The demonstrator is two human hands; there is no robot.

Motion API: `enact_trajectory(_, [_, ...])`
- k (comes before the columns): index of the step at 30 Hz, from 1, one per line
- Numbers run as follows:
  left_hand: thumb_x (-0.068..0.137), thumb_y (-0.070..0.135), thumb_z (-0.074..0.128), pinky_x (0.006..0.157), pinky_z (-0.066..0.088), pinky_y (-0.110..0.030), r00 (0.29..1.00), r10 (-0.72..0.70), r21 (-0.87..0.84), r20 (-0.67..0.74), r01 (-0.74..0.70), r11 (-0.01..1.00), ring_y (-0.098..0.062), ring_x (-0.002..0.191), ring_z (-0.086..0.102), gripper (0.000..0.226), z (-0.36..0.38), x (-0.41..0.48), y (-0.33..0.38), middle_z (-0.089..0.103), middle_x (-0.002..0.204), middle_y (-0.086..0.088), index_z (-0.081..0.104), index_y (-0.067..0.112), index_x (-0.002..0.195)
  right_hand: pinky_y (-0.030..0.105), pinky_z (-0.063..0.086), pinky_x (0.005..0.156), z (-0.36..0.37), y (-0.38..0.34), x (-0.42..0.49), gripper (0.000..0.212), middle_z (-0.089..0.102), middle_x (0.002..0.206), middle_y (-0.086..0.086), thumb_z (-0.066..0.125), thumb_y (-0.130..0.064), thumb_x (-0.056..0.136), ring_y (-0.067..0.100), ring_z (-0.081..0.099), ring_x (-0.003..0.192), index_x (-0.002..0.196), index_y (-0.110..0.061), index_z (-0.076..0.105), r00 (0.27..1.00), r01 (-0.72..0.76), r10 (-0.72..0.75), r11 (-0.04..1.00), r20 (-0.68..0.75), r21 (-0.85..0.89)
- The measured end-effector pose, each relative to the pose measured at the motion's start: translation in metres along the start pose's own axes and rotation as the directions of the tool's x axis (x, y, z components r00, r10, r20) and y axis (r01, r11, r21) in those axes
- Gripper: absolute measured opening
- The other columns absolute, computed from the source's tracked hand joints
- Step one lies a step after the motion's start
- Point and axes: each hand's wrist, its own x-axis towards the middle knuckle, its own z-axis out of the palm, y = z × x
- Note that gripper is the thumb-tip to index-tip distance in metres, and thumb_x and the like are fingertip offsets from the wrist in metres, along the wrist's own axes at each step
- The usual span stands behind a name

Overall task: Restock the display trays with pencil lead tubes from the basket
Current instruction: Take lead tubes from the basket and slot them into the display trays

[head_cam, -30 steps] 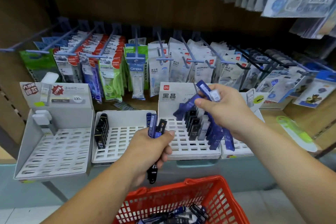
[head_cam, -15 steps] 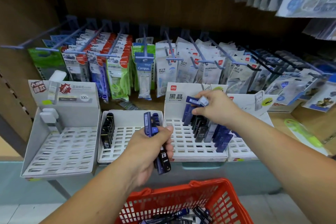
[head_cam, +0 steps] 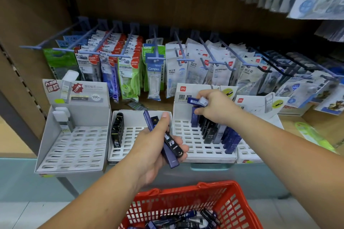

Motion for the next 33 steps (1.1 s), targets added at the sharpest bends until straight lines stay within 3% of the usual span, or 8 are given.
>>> enact_trajectory(8, [0.099,0.042,0.062,0.058,0.062,-0.038,0.999,0.045,-0.031,-0.015,-0.046,0.998,-0.027,0.066,0.073,0.033,-0.001,0.004,0.001,0.064,0.070,-0.010,0.062,0.010,0.108,0.033,0.043,0.072,-0.002,-0.009,-0.012,0.024,0.064,0.107,0.000,0.071,-0.038,0.092,0.028,0.063,0.102,0.114,-0.031,0.066,0.997,-0.065,0.042,0.882,-0.060,-0.466])
enact_trajectory(11, [0.099,0.049,0.060,0.052,0.055,-0.033,0.996,0.067,0.014,-0.067,-0.066,0.998,-0.024,0.068,0.065,0.032,-0.004,0.006,0.002,0.063,0.072,-0.008,0.060,0.016,0.097,0.032,0.044,0.064,-0.006,-0.015,-0.021,0.016,0.066,0.091,0.000,0.067,-0.040,0.095,0.025,0.063,0.086,0.095,-0.025,0.067,0.990,-0.047,0.002,0.949,-0.143,-0.311])
enact_trajectory(13, [0.098,0.052,0.060,0.063,0.052,-0.034,0.990,0.089,0.020,-0.107,-0.087,0.996,-0.024,0.068,0.061,0.035,-0.004,0.008,0.003,0.065,0.072,-0.006,0.059,0.017,0.094,0.029,0.039,0.054,-0.010,-0.025,-0.036,0.023,0.069,0.074,0.004,0.068,-0.038,0.096,0.016,0.057,0.059,0.088,-0.016,0.068,0.990,-0.039,0.048,0.997,-0.133,0.064])
enact_trajectory(15, [0.097,0.053,0.062,0.075,0.043,-0.041,0.983,0.129,0.044,-0.127,-0.125,0.991,-0.023,0.069,0.059,0.036,-0.003,0.008,0.004,0.067,0.071,-0.004,0.061,0.017,0.093,0.023,0.031,0.043,-0.009,-0.040,-0.064,0.027,0.075,0.072,0.007,0.068,-0.034,0.098,0.012,0.039,0.041,0.092,-0.008,0.068,0.988,-0.145,0.112,0.908,0.105,0.394])
enact_trajectory(19, [0.097,0.047,0.064,0.079,0.046,-0.050,0.975,0.189,0.040,-0.113,-0.186,0.982,-0.028,0.074,0.061,0.037,0.002,0.006,0.002,0.069,0.071,-0.003,0.062,0.011,0.099,0.022,0.017,0.042,0.002,-0.047,-0.106,0.030,0.047,0.056,0.013,0.070,-0.033,0.097,0.016,0.021,0.042,0.090,-0.004,0.072,0.916,-0.269,0.091,0.861,0.390,0.431])
enact_trajectory(23, [0.100,0.043,0.060,0.069,0.060,-0.045,0.984,0.169,-0.016,-0.054,-0.170,0.985,-0.029,0.070,0.071,0.041,0.004,0.000,0.003,0.071,0.081,-0.011,0.062,0.002,0.103,0.025,0.016,0.046,0.000,-0.046,-0.116,0.010,0.076,0.078,0.010,0.066,-0.019,0.099,0.015,0.023,0.043,0.100,-0.010,0.071,0.918,-0.299,0.083,0.786,0.389,0.540])
enact_trajectory(29, [0.102,0.037,0.058,0.078,0.062,-0.037,0.991,0.116,-0.002,0.061,-0.116,0.993,-0.025,0.075,0.071,0.039,0.009,-0.004,0.000,0.078,0.096,-0.019,0.069,-0.001,0.104,0.022,0.017,0.043,0.001,-0.031,-0.118,0.016,0.075,0.073,0.005,0.062,-0.015,0.102,0.012,0.025,0.037,0.108,-0.001,0.065,0.933,-0.341,0.164,0.685,0.320,0.644])
enact_trajectory(33, [0.100,0.032,0.064,0.059,0.060,-0.027,0.997,0.074,-0.037,0.006,-0.073,0.997,-0.025,0.073,0.075,0.034,0.010,-0.001,-0.003,0.078,0.096,-0.019,0.069,0.001,0.112,0.021,0.021,0.043,0.000,-0.018,-0.113,0.006,0.073,0.078,0.007,0.062,-0.014,0.101,0.015,0.027,0.038,0.102,-0.010,0.067,0.954,-0.300,0.215,0.677,0.208,0.672])
